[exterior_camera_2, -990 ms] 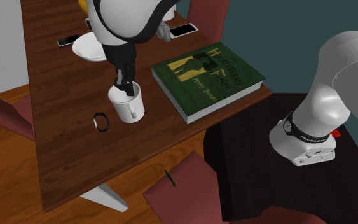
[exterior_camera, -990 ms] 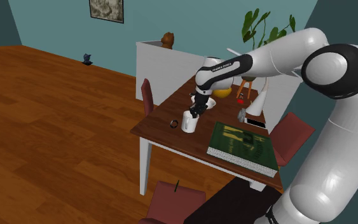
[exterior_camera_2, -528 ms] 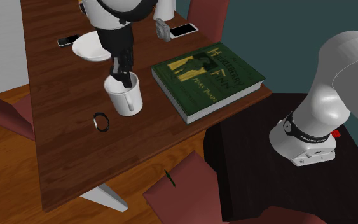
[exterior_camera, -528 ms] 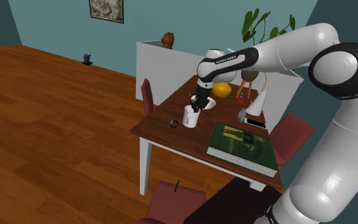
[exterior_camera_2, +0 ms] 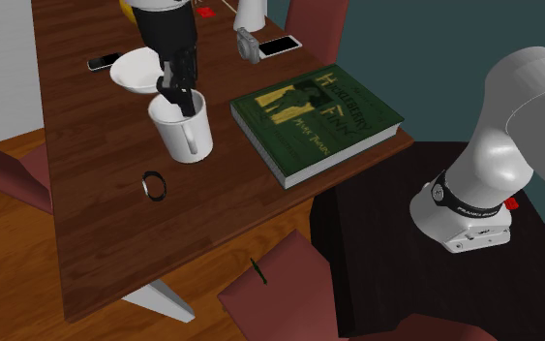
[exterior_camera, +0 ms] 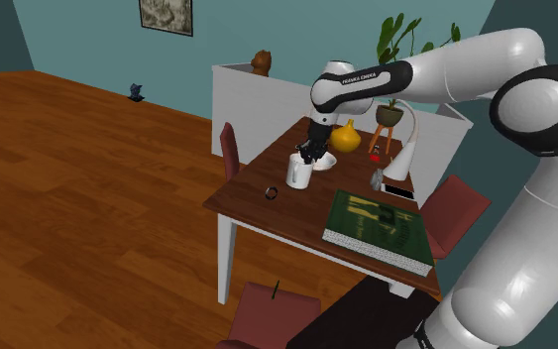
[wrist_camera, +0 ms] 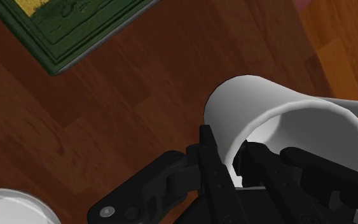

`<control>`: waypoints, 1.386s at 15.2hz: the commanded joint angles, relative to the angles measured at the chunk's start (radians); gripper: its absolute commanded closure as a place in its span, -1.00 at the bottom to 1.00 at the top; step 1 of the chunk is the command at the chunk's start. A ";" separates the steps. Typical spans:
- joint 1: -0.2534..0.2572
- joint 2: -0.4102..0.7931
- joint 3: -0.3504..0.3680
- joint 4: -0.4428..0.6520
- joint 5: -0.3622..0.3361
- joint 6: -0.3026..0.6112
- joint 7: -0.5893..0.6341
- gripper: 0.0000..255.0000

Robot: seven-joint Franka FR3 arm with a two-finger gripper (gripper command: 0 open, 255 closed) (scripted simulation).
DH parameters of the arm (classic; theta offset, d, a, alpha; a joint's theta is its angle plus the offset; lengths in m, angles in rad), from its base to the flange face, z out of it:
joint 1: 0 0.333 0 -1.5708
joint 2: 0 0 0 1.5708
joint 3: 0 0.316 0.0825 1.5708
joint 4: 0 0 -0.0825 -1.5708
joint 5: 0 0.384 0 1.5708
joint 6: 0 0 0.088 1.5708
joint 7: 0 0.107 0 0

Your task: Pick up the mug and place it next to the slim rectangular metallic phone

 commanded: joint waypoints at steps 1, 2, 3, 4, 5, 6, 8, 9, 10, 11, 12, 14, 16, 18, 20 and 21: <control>0.000 -0.007 0.000 0.021 -0.002 -0.027 0.003 1.00; 0.000 -0.010 0.000 0.031 -0.002 -0.040 0.004 1.00; 0.000 -0.013 0.000 0.041 -0.003 -0.053 0.005 1.00; 0.000 -0.015 0.000 0.051 -0.004 -0.066 0.006 1.00; 0.000 -0.018 0.000 0.062 -0.004 -0.079 0.007 1.00; 0.000 -0.020 0.000 0.073 -0.005 -0.092 0.008 1.00; 0.000 -0.024 0.000 0.095 -0.006 -0.118 0.010 1.00; 0.000 -0.025 0.000 0.107 -0.006 -0.131 0.011 1.00; 0.000 -0.027 -0.001 0.118 -0.007 -0.144 0.012 1.00; 0.000 -0.028 -0.001 0.130 -0.007 -0.158 0.013 1.00; 0.000 -0.029 -0.001 0.140 -0.007 -0.168 0.013 1.00; -0.022 -0.057 -0.022 0.107 -0.010 -0.166 -0.029 1.00; -0.043 -0.081 -0.044 0.079 -0.014 -0.165 -0.072 1.00; -0.065 -0.102 -0.067 0.056 -0.018 -0.166 -0.115 1.00; -0.087 -0.120 -0.092 0.037 -0.023 -0.167 -0.159 1.00; -0.097 -0.127 -0.104 0.030 -0.026 -0.168 -0.182 1.00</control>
